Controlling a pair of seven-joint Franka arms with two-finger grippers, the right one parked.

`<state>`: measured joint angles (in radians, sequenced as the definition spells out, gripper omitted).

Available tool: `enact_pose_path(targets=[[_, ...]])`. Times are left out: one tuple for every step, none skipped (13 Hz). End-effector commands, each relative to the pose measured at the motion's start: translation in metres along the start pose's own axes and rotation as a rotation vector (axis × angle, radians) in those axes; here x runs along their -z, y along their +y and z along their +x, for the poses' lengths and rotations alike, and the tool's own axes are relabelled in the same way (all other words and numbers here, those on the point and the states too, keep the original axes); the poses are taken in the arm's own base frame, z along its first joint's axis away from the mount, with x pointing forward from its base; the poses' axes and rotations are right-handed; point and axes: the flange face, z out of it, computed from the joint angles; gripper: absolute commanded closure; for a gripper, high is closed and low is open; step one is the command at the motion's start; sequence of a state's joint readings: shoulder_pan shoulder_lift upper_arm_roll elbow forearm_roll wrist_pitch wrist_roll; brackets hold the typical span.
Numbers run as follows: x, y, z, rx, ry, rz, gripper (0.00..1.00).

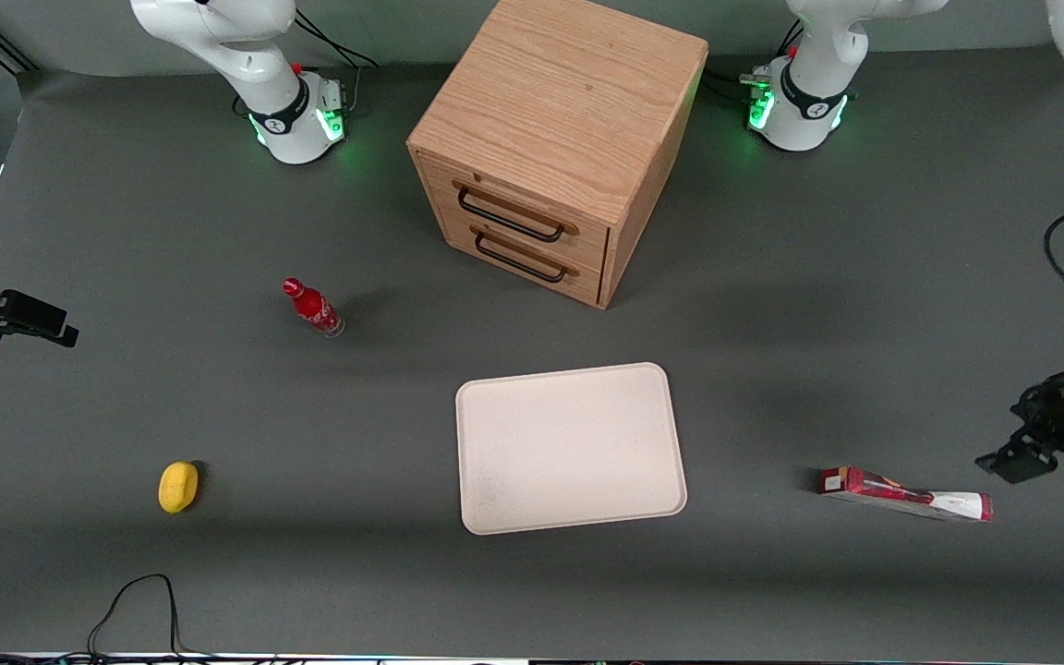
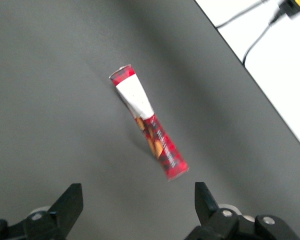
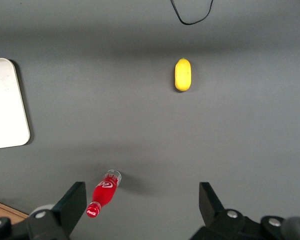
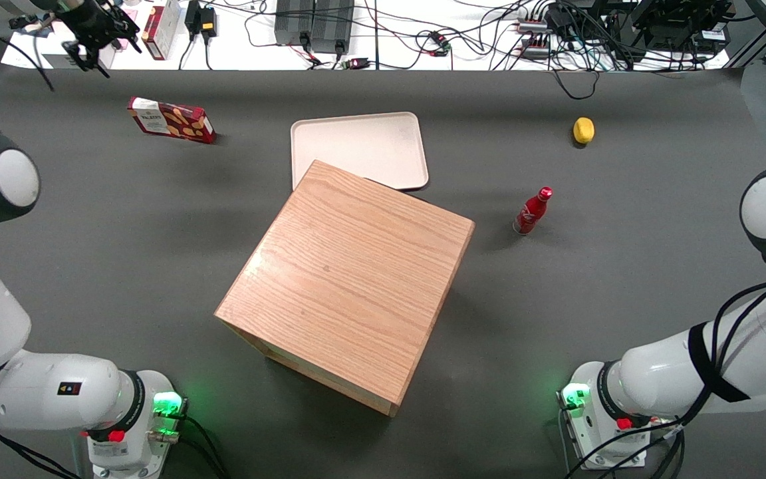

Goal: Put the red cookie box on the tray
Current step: 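Move the left gripper down toward the red-and-white cookie box, then close the left gripper on the end of the cookie box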

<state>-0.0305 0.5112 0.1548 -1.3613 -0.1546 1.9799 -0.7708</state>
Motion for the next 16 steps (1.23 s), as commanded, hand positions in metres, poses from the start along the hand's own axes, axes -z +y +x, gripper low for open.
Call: enact_pose_path(targets=[[-0.049,0.019,0.012,0.192,0.065,-0.029,0.01],[-0.067,0.021,0.019,0.201,0.100,-0.043,0.01],[-0.079,0.022,0.023,0.209,0.125,-0.057,0.01],[-0.092,0.024,0.024,0.234,0.124,-0.072,0.01],[-0.108,0.023,0.025,0.289,0.110,-0.090,0.01],[-0.129,0.022,0.025,0.331,0.107,-0.096,0.01],[-0.151,0.021,0.024,0.349,0.108,-0.092,0.01],[-0.176,0.019,0.017,0.340,0.098,-0.066,0.01],[-0.190,0.014,0.016,0.342,0.090,-0.044,0.01],[-0.193,0.011,0.017,0.346,0.086,-0.040,0.01],[-0.196,0.009,0.016,0.354,0.081,-0.034,0.02],[-0.198,0.009,0.016,0.365,0.070,-0.041,0.11],[-0.199,0.009,0.015,0.375,0.060,-0.048,0.33],[-0.200,0.009,0.014,0.376,0.054,-0.049,0.63],[-0.199,0.009,0.014,0.368,0.051,-0.043,0.93],[-0.198,0.010,0.013,0.356,0.050,-0.041,1.00]])
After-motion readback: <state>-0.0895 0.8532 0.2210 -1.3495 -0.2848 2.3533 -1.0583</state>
